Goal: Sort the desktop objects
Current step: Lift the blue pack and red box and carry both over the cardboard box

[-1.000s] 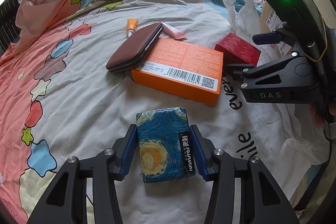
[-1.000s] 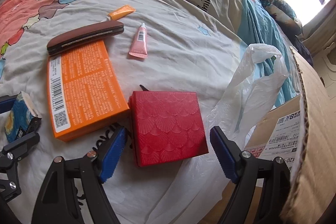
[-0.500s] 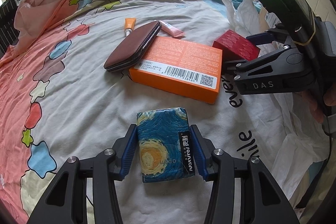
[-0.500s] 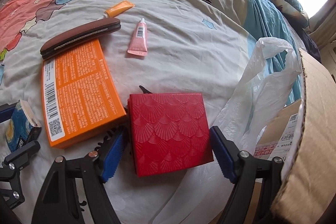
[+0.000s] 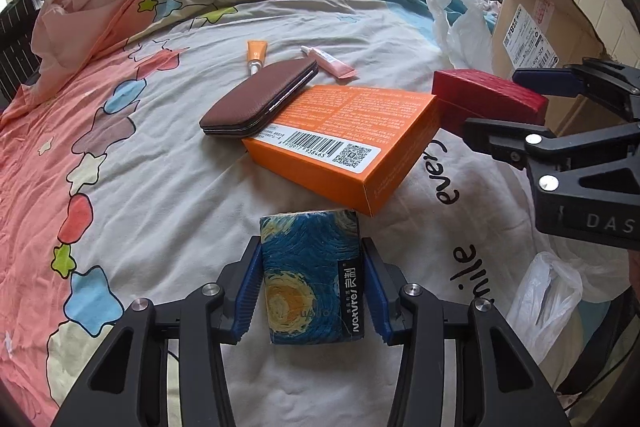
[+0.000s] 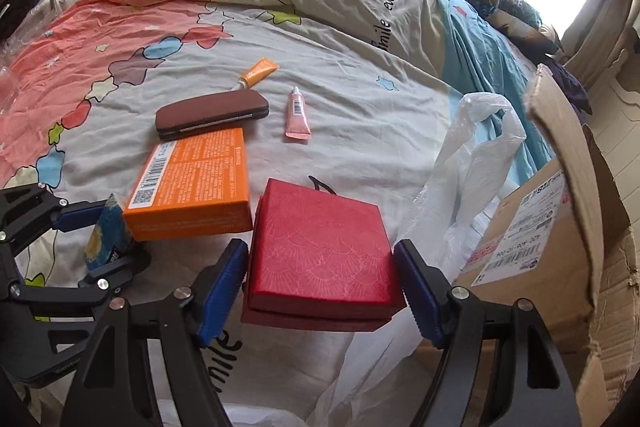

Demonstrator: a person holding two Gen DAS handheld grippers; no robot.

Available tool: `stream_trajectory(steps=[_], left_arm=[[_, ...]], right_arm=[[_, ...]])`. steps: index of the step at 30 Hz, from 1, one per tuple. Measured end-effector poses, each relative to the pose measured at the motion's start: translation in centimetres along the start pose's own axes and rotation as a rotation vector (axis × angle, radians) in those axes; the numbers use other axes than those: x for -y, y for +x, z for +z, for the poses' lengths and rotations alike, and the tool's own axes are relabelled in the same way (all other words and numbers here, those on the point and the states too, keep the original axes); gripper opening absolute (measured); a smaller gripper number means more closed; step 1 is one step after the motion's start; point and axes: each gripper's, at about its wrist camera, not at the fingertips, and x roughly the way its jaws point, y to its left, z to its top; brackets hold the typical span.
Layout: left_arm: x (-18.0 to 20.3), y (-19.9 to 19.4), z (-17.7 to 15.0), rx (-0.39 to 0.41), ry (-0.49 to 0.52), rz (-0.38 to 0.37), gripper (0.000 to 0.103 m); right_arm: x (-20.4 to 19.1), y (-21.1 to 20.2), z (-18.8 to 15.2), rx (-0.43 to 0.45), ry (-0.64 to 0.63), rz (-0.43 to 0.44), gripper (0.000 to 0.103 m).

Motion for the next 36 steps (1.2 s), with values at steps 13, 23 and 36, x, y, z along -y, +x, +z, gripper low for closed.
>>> stream_trajectory(steps=[13, 23, 36], left_arm=[[-0.7, -3.4, -0.3, 0.043, -0.011, 0.006, 0.047], [0.4, -5.4, -0.1, 0.072, 0.005, 0.003, 0.047], [3.4, -9.8, 1.1, 0.147, 0.057, -0.004, 0.047]], right_arm=[[0.6, -4.8, -0.5, 0.087, 0.039, 0.007, 0.071], [0.0, -7.1, -1.6, 0.112, 0.018, -0.011, 0.071], [1.8, -12.3, -2.8, 0.192, 0.062, -0.065, 0.071]])
